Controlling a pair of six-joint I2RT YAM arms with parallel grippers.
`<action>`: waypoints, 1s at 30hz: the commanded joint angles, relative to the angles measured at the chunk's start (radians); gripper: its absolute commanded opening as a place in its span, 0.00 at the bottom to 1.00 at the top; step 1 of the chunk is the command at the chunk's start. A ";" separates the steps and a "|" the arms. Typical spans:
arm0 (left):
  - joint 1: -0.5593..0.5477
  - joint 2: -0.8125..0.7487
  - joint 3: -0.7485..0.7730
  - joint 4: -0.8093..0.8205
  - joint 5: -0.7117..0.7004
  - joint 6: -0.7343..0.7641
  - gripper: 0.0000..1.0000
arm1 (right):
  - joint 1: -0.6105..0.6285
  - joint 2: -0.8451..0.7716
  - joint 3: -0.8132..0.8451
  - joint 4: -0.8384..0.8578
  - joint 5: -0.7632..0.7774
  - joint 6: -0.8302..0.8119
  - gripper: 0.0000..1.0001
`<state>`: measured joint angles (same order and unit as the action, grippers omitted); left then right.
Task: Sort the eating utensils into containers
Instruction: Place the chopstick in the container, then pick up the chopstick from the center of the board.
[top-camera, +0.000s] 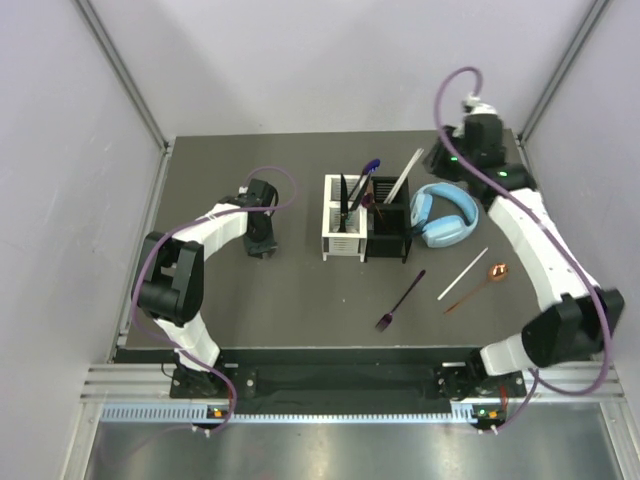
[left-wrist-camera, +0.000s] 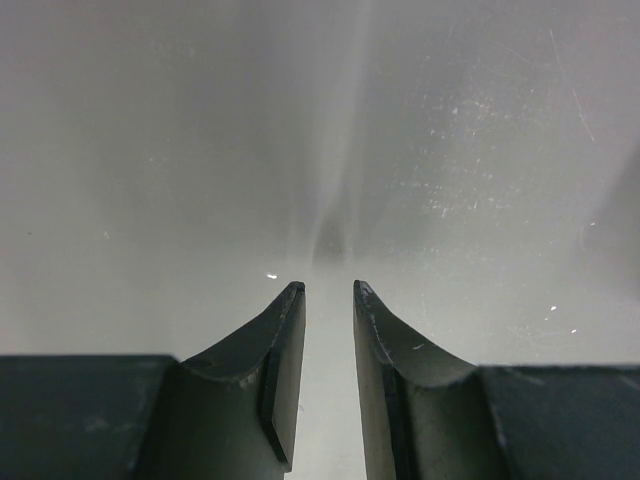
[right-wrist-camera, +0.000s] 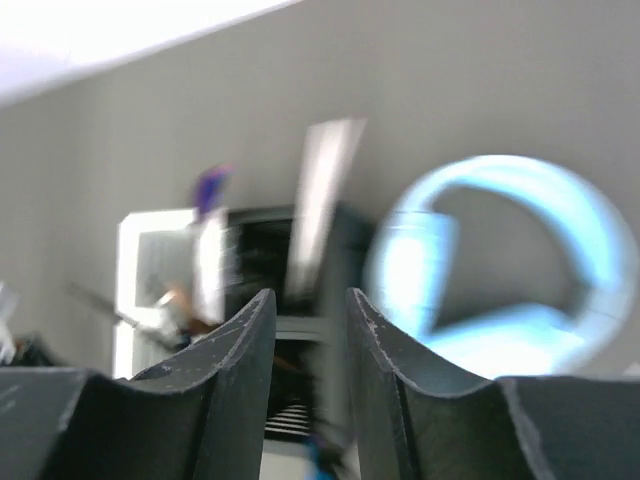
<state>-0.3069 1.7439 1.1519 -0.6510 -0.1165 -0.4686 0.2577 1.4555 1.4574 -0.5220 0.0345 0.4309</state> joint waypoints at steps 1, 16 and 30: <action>0.006 -0.017 0.009 0.007 -0.003 0.007 0.31 | -0.155 -0.153 -0.133 -0.147 0.087 0.014 0.34; 0.006 -0.001 0.020 0.002 0.008 0.004 0.31 | -0.307 -0.124 -0.471 -0.237 0.019 0.008 0.46; 0.006 0.000 0.014 0.002 0.003 0.007 0.31 | -0.345 0.029 -0.600 -0.124 -0.062 0.008 0.40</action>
<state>-0.3069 1.7439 1.1519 -0.6506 -0.1120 -0.4686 -0.0765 1.4456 0.8562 -0.7238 0.0147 0.4240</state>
